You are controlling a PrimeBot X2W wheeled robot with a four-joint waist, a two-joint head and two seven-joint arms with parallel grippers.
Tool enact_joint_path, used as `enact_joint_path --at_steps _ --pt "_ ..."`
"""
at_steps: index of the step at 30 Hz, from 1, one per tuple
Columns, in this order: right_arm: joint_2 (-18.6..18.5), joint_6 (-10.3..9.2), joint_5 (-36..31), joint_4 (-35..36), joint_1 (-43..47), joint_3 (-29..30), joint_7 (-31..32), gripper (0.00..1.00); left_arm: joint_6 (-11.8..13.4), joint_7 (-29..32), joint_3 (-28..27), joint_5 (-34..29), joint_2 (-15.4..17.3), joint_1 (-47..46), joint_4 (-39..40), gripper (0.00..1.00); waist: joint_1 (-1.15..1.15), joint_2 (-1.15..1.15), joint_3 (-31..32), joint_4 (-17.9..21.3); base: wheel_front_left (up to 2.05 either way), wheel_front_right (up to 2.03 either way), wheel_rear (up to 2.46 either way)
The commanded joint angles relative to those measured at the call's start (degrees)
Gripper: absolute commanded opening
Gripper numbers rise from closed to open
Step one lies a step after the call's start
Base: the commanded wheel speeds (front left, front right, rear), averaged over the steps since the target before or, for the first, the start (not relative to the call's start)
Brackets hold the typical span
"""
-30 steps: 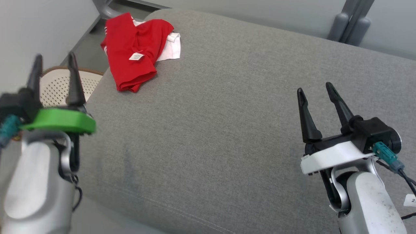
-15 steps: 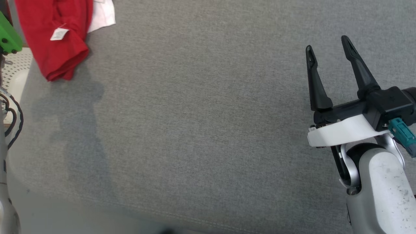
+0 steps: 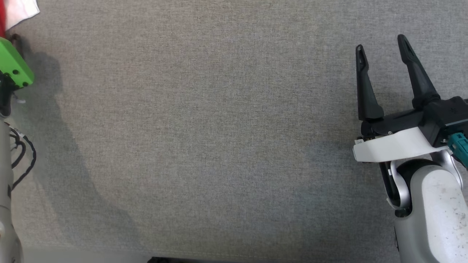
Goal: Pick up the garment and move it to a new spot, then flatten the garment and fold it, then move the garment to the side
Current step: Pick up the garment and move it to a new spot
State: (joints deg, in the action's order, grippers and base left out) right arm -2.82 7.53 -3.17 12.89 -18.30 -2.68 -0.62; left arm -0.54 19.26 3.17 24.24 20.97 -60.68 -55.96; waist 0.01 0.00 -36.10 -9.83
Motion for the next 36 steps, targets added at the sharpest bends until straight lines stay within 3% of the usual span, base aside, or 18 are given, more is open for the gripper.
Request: enact_joint_path --at_steps 1,2,10,14,18,25,30,36 --pt "-0.1 -0.09 0.5 -0.5 -0.2 -0.1 -0.6 1.0 -0.7 -0.1 0.5 -0.2 0.4 -0.5 -0.8 0.27 -0.01 0.0 0.3 0.0 0.0 0.0 0.0" --pt "-0.1 -0.09 0.7 -0.7 -0.1 -0.2 -0.7 1.0 -0.9 -0.2 0.6 -0.2 0.5 -0.6 -1.3 0.0 -0.01 0.0 0.5 0.0 0.0 0.0 0.0" --pt "-0.1 -0.09 2.7 -3.7 0.0 -0.3 -2.9 1.0 -2.0 -3.7 1.5 -1.0 2.4 -2.5 -1.4 0.0 -0.01 0.0 4.8 0.1 0.0 0.0 0.0" --pt "-0.1 -0.09 4.0 -5.9 1.0 0.2 -4.4 1.0 -3.4 -5.8 2.1 -0.6 1.8 -3.5 -0.2 0.0 -0.01 0.0 8.2 0.6 0.0 0.0 0.0" --pt "-0.1 -0.09 5.5 -8.6 2.3 1.3 -6.0 1.0 -5.4 -6.6 4.7 -1.2 -0.1 -4.7 2.5 0.0 -0.01 0.0 12.7 1.5 0.0 0.0 0.0" --pt "-0.1 -0.09 8.5 -12.8 4.9 3.3 -8.9 1.0 -6.8 -6.0 10.3 -0.7 -3.7 -5.8 9.8 0.0 -0.01 0.0 20.4 5.1 0.0 0.0 0.0" --pt "-0.1 -0.09 9.8 -15.2 6.8 4.7 -10.3 1.0 -6.9 -4.7 14.3 1.6 -7.5 -5.9 15.9 0.0 -0.01 0.0 24.3 9.3 0.0 0.0 0.0" --pt "-0.1 -0.09 11.4 -17.3 7.6 4.7 -11.4 1.0 -7.0 -2.2 18.4 4.3 -13.6 -4.2 19.5 0.0 -0.01 0.0 24.8 15.3 0.0 0.0 0.0"
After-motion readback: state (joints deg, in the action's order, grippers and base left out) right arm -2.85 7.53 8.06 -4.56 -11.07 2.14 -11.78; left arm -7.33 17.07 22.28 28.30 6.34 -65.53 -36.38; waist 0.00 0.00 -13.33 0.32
